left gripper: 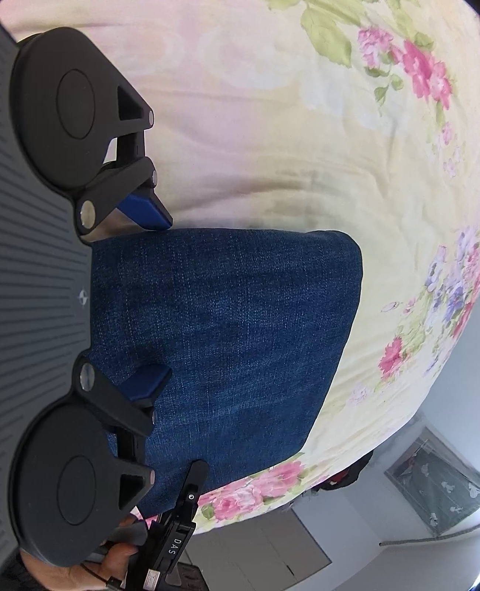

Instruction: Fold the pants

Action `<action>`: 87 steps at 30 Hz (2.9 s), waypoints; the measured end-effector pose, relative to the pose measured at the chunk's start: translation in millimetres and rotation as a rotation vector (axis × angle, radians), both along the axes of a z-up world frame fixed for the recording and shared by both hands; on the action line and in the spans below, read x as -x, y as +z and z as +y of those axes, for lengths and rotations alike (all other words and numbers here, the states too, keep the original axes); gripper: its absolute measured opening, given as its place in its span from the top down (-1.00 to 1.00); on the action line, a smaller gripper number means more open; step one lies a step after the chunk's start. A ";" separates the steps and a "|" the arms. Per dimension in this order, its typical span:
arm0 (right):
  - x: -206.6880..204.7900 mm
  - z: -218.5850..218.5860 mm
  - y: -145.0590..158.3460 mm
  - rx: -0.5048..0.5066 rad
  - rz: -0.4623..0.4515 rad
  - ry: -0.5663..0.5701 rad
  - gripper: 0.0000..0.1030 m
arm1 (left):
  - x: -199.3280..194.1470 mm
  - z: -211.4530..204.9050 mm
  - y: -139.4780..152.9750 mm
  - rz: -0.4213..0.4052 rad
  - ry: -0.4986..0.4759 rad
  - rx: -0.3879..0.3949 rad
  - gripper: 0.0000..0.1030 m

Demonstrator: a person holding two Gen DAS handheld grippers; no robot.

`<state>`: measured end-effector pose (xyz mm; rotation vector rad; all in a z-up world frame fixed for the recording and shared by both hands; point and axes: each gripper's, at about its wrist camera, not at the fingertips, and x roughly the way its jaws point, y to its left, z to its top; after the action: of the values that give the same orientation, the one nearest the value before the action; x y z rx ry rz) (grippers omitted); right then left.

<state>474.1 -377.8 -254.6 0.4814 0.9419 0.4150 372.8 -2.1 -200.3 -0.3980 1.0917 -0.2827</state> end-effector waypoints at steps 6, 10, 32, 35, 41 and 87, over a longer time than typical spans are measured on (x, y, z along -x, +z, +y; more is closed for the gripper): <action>-18.8 -7.7 -11.1 -0.069 0.037 0.038 -0.61 | -20.5 21.2 -15.7 0.056 -0.006 0.132 -0.91; -31.1 -10.9 -21.2 -0.125 0.054 0.070 -0.61 | -30.9 29.1 -25.7 0.074 0.002 0.214 -0.93; 16.6 -24.2 12.4 -0.322 0.109 0.096 0.63 | 2.5 45.7 -17.0 0.149 0.032 0.426 0.17; 19.2 -16.9 -2.9 -0.262 0.139 0.065 0.42 | 3.6 43.1 -33.9 0.179 0.084 0.318 -0.28; 48.0 -12.6 17.2 -0.088 0.018 0.039 0.02 | 24.7 28.9 1.1 0.054 0.063 0.079 -0.56; 98.3 -11.7 117.4 0.150 -0.258 0.253 -0.60 | 74.6 66.2 35.6 -0.057 -0.008 0.124 -0.74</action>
<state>375.7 -389.5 -137.2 0.1662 0.7777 0.6149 298.2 64.0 -164.8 -0.4937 1.0232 -0.3677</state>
